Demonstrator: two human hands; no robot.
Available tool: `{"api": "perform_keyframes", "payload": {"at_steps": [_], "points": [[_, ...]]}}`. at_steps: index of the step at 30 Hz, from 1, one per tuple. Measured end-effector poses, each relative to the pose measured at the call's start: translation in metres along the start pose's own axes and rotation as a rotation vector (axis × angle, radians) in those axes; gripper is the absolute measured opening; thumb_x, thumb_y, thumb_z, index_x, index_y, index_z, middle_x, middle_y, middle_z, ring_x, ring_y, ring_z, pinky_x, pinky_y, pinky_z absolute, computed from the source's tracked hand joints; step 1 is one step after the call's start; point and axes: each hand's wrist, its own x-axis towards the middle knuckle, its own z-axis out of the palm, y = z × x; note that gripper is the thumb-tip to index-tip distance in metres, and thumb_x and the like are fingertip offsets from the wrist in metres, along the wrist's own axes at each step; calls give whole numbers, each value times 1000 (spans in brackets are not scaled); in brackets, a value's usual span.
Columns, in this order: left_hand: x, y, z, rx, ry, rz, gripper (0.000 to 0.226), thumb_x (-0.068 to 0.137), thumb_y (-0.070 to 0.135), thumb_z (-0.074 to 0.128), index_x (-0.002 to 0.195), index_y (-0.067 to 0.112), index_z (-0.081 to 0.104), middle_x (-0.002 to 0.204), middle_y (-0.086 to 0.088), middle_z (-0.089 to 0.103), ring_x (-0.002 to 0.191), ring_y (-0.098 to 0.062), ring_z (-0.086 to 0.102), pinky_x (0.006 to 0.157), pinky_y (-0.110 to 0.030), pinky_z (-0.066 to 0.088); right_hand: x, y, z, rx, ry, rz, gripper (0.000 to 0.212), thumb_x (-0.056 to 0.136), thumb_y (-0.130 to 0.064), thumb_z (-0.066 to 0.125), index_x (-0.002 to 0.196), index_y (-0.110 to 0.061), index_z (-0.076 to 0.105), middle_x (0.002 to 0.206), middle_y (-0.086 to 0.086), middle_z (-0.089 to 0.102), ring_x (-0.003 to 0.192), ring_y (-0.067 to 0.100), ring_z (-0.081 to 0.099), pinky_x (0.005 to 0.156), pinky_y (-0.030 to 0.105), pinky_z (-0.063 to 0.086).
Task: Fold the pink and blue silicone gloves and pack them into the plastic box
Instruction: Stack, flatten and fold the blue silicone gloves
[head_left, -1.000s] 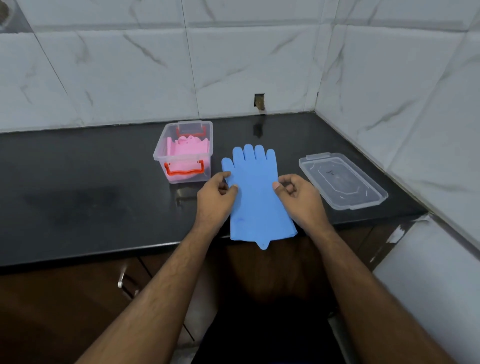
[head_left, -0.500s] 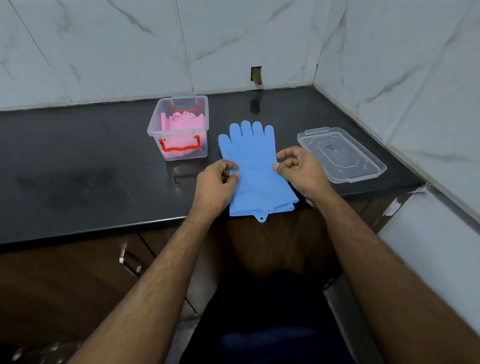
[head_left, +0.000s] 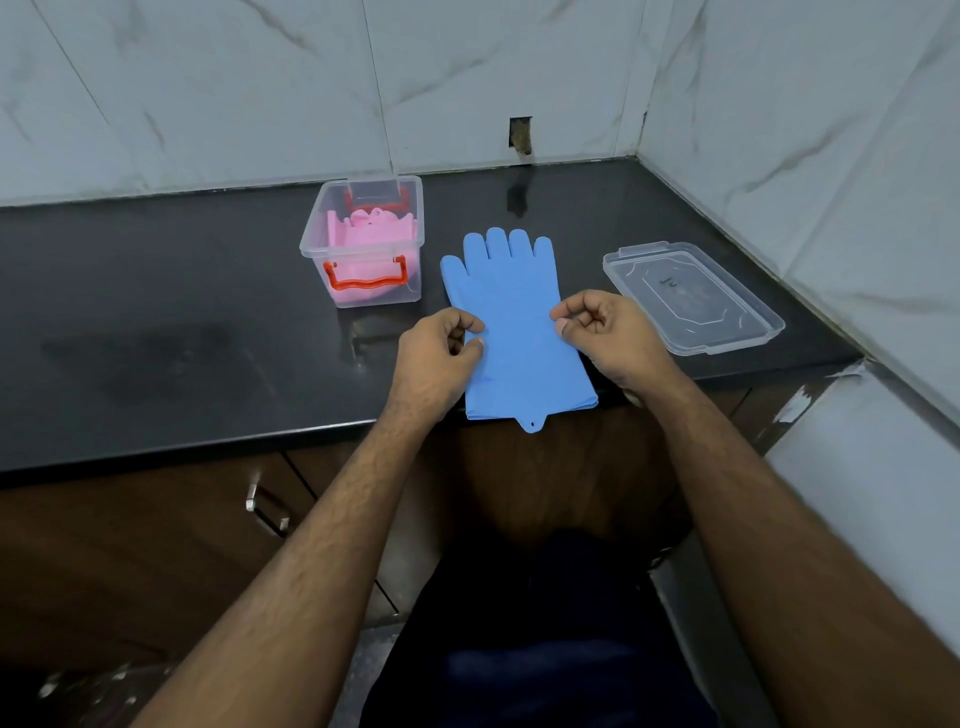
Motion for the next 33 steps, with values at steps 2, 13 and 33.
{"api": "perform_keyframes", "payload": {"at_steps": [2, 13, 33], "points": [[0, 0, 0, 3, 7, 2, 15, 95, 15, 69, 109, 16, 74, 90, 0, 70, 74, -5, 58, 68, -15, 51, 0, 0, 0, -7, 8, 6, 7, 94, -20, 71, 100, -20, 74, 93, 12, 74, 88, 31, 71, 87, 45, 62], [-1, 3, 1, 37, 26, 10, 15, 96, 14, 68, 110, 15, 73, 86, 6, 67, 72, -5, 57, 68, -14, 48, 2, -1, 5, -76, 49, 14, 9, 95, -24, 69, 101, -20, 74, 90, -4, 76, 90, 17, 73, 88, 40, 61], [-3, 7, 6, 209, 47, 78, 12, 97, 16, 68, 109, 16, 71, 105, 3, 54, 71, -4, 53, 67, -4, 38, 2, -1, 9, -188, 114, -16, 4, 92, -26, 71, 94, -23, 74, 82, -9, 73, 80, 9, 69, 78, 31, 58]]}}
